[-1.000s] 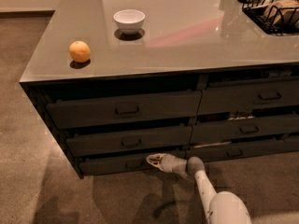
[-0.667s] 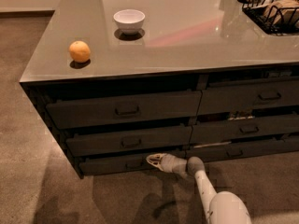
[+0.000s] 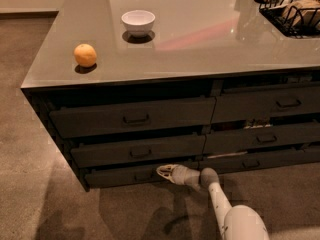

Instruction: Close bottom drawer

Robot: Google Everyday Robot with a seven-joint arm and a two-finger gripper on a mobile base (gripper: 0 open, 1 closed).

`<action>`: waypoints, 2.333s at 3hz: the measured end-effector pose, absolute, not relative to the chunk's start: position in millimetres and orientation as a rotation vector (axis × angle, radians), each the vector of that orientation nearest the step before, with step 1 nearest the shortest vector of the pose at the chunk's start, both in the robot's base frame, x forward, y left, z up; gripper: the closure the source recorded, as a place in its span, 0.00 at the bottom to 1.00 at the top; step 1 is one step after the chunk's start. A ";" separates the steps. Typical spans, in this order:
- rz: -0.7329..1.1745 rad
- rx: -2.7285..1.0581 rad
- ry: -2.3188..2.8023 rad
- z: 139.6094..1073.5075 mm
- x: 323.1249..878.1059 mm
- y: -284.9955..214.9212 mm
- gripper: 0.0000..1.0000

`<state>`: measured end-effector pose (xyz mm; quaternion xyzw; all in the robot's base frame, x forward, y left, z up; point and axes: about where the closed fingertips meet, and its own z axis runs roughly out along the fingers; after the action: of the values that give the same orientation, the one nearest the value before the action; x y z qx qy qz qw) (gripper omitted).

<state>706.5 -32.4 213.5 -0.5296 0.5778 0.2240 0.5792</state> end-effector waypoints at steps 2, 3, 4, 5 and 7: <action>0.524 -1.238 1.351 213.5 706.4 -32.3 1.00; 0.524 -1.238 1.351 213.5 706.4 -32.3 0.81; 0.524 -1.238 1.351 213.5 706.4 -32.3 0.58; 0.526 -1.240 1.349 216.3 704.5 -34.9 0.30; 0.573 -1.283 1.347 267.2 647.9 -89.3 0.73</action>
Offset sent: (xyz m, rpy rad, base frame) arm -0.1467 -0.0344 -0.0344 0.1207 0.0862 0.2002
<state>647.9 -89.3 267.2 -0.5448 0.5722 0.2434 0.5626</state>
